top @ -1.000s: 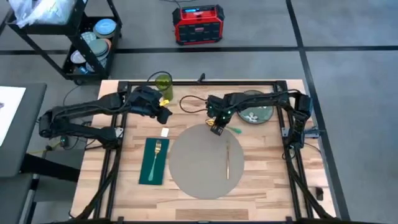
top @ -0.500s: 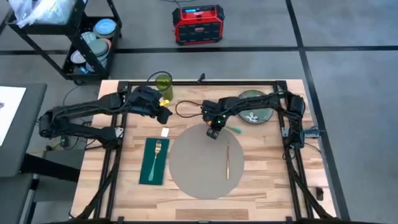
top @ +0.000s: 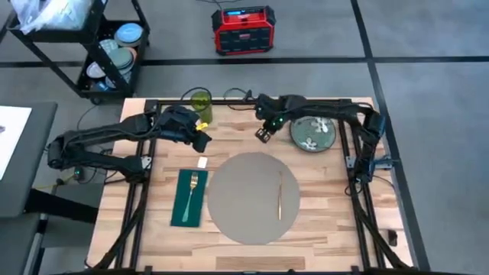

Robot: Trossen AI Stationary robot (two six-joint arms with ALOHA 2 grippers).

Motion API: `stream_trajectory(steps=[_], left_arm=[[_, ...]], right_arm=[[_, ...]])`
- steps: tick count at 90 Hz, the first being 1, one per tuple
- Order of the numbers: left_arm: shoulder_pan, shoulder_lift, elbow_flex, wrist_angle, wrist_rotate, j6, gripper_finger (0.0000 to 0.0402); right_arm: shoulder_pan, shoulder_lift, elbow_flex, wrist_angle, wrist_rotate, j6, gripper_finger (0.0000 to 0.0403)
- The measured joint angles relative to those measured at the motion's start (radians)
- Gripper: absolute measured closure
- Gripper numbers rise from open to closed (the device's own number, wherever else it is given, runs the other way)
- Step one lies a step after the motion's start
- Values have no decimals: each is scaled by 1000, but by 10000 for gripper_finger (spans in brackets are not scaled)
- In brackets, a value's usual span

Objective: Set table place
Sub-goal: Put the spoon on the gray table mat

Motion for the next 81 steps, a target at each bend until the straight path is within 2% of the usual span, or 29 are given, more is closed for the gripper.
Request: stream_trajectory(steps=[26,37,61,71,81], left_arm=[[0,2,0,-2,0,3,343],[0,2,0,-3,1,8,343],[0,2,0,-7,2,10,343],[0,2,0,-7,2,13,343],[0,2,0,-6,2,26,343]], right_arm=[[-32,60,-1,-80,-61,-156,398],[-62,97,-1,-93,-133,-157,366],[-103,136,-30,-139,-158,-157,285],[-108,136,-67,-125,-137,-156,271],[-106,135,-120,-78,-125,-160,274]])
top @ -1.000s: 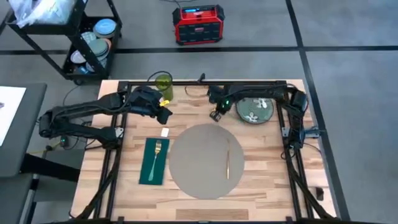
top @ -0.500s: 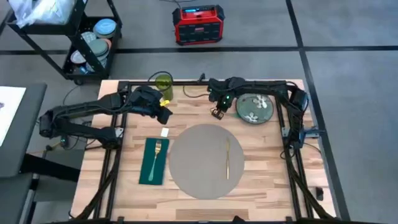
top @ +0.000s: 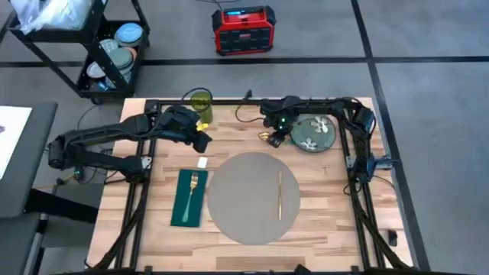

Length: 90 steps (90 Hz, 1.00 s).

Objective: Set table place
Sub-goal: Put the spoon on the gray table mat

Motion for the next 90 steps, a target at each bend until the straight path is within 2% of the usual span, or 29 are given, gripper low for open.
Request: stream_trajectory(steps=[11,23,32,47,55,67,73,78,86,90], left_arm=[[0,0,0,1,0,21,343],[0,0,0,0,-1,22,343],[0,0,0,0,-1,22,343],[0,0,0,1,-3,21,343],[0,0,0,1,-3,25,343],[0,0,0,1,-4,25,343],[0,0,0,0,-1,22,343],[0,0,0,-4,11,21,343],[0,0,0,-3,17,25,343],[0,0,0,-3,18,38,343]], right_arm=[[10,-5,-37,17,6,32,296],[19,-14,-36,11,-3,41,381],[33,-30,-7,-52,-53,58,396],[30,-108,53,-94,-330,138,402],[46,-151,49,-95,-393,196,402],[81,-245,23,-76,-568,303,402],[115,-315,-57,-7,-559,387,402],[149,-388,-167,117,-554,502,402],[216,-551,-393,445,-550,797,403],[263,-639,-513,614,-503,957,403]])
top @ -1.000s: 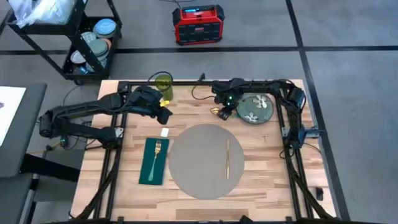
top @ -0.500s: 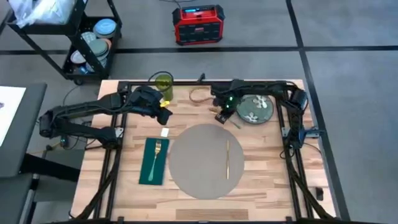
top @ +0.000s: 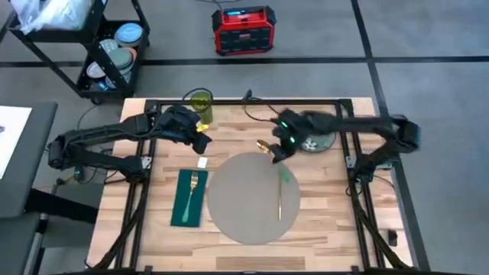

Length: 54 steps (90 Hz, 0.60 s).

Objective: Set table place
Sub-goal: Put the spoon on the gray table mat

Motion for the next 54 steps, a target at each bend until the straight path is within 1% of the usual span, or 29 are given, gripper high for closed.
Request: stream_trajectory(steps=[3,8,15,21,30,36,47,54], left_arm=[[0,0,0,0,0,9,343],[0,0,0,0,1,18,343],[0,0,0,4,0,23,343],[0,0,0,11,1,24,343],[0,0,0,28,1,25,343],[0,0,0,48,0,25,343],[0,0,0,102,0,2,343],[0,0,0,127,0,-19,343]], right_arm=[[42,-57,-85,115,70,117,403],[123,-133,-214,273,237,305,403],[242,-215,-348,416,448,500,403],[351,-251,-405,447,581,612,403],[500,-248,-455,431,748,740,403],[566,-234,-469,440,804,792,403],[635,-197,-509,459,813,849,403],[657,-171,-552,522,817,877,403]])
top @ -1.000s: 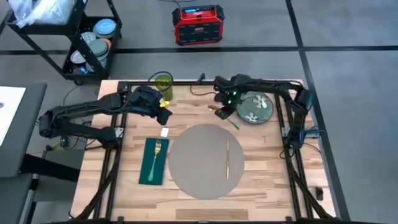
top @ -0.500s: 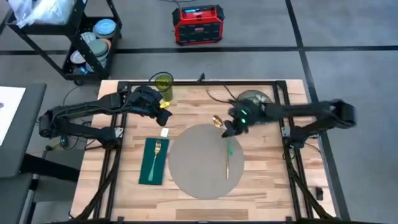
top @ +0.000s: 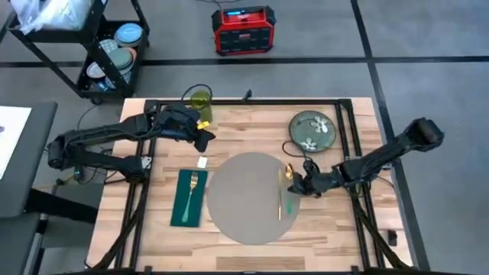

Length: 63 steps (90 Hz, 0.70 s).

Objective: Set table place
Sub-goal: Put the spoon on the gray table mat

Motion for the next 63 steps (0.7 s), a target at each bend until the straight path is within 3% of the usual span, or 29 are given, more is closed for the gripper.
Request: stream_trajectory(steps=[36,63], left_arm=[[0,0,0,17,-33,-73,343],[0,0,0,35,-42,-88,343]], right_arm=[[29,160,-91,319,-8,20,403],[29,231,-91,384,-6,19,402]])
